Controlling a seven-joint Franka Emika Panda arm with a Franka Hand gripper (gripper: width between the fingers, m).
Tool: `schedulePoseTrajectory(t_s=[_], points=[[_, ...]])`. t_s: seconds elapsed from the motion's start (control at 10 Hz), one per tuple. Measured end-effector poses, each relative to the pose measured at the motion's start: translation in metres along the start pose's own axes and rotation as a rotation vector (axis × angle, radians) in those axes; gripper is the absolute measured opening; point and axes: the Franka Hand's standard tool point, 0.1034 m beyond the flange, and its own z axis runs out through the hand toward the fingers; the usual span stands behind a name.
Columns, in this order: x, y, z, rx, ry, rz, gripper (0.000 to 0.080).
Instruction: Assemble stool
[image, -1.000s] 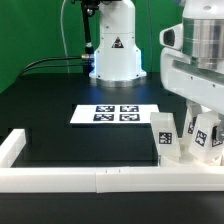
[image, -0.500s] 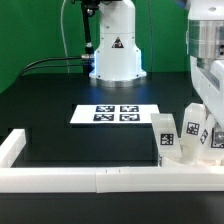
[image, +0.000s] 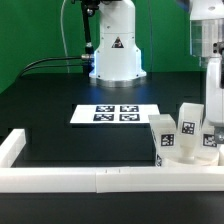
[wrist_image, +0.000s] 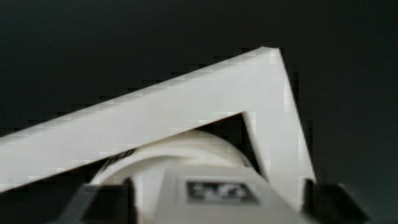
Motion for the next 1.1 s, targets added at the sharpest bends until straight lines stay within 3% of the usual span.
schedulePoseTrajectory(t_s=[0.1,0.2,0.3,0.4,0.9,1.0,1.1], points=[[0.001,0.0,-0.003,-0.029,0.0,-0.07,0.0579],[0.0,-0.001,-0.008,-0.044,-0.007,-0.207,0.0579],[-0.001,-0.003,-0.017,-0.059,-0.021,-0.352,0.0635],[-0.002,-0.004,-0.024,-0.078,-0.036,-0.483,0.0645],[-0.004,-0.005,-0.026,-0.078,-0.052,-0.861,0.0649],[-0.005,-0.001,-0.029,-0.132,-0.028,-1.089,0.0649],[-0.009,-0.007,-0.032,-0.104,-0.023,-1.295,0.0649]])
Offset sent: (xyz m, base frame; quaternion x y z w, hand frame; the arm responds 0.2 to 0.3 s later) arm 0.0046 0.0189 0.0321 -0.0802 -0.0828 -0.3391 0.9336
